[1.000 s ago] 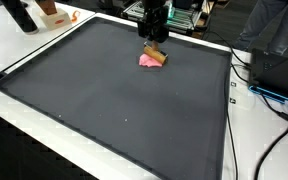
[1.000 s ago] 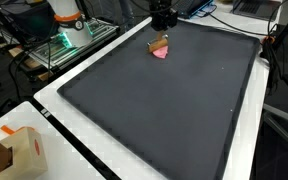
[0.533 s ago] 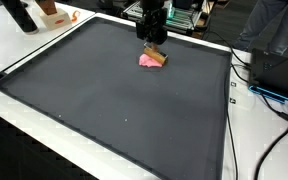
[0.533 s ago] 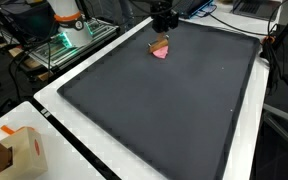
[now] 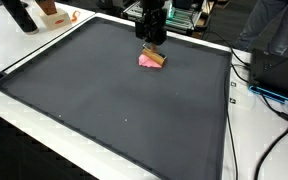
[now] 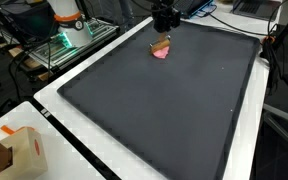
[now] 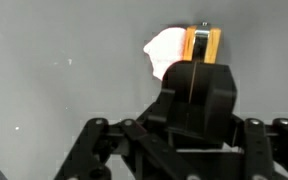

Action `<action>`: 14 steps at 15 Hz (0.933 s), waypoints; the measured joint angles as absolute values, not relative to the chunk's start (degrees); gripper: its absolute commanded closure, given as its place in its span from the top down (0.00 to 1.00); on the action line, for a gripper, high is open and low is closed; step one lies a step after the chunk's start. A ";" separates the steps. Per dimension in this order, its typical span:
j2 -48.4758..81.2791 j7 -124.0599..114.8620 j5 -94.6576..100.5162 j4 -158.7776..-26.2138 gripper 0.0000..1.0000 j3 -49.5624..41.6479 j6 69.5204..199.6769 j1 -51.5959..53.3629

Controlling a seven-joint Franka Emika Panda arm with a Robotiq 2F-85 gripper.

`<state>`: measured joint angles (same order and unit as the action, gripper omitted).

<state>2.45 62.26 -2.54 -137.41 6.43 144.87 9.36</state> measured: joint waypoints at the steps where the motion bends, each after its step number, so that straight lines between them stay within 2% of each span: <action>1: 2.43 61.66 -2.02 -137.44 0.24 6.43 145.19 9.36; 14: 2.42 51.44 5.93 -137.73 0.24 6.42 148.24 9.24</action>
